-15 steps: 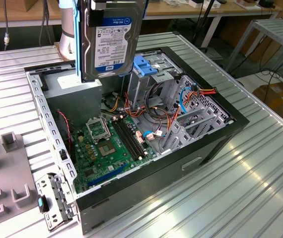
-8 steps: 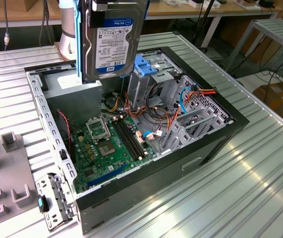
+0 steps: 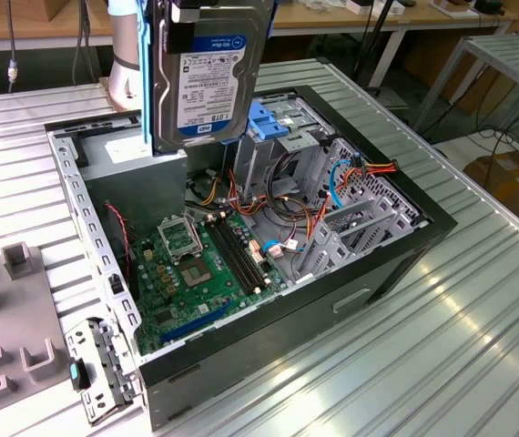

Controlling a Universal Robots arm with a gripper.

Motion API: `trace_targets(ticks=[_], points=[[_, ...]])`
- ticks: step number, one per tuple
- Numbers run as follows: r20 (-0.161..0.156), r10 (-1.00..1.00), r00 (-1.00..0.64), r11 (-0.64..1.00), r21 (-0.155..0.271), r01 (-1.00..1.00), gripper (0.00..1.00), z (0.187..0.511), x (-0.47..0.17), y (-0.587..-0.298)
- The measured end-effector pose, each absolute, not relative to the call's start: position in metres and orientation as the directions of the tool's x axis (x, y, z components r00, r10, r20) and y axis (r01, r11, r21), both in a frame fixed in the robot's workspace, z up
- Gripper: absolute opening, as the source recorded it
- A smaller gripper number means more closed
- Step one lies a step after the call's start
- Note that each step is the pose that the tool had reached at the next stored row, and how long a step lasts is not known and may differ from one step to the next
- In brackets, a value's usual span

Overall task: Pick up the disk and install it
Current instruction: 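Insert the disk into the insertion slot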

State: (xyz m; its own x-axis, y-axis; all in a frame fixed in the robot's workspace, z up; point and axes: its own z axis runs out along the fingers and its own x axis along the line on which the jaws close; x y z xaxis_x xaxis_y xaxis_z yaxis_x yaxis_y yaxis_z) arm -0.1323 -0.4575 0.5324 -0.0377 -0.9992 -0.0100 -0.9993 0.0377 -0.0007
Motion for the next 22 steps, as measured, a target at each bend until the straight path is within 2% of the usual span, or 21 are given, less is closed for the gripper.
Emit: trace_targets(ticks=[22], points=[[-0.010,-0.999,-0.038,0.038,-0.001,-0.999,0.37,0.5324,-0.1312,-0.4663]])
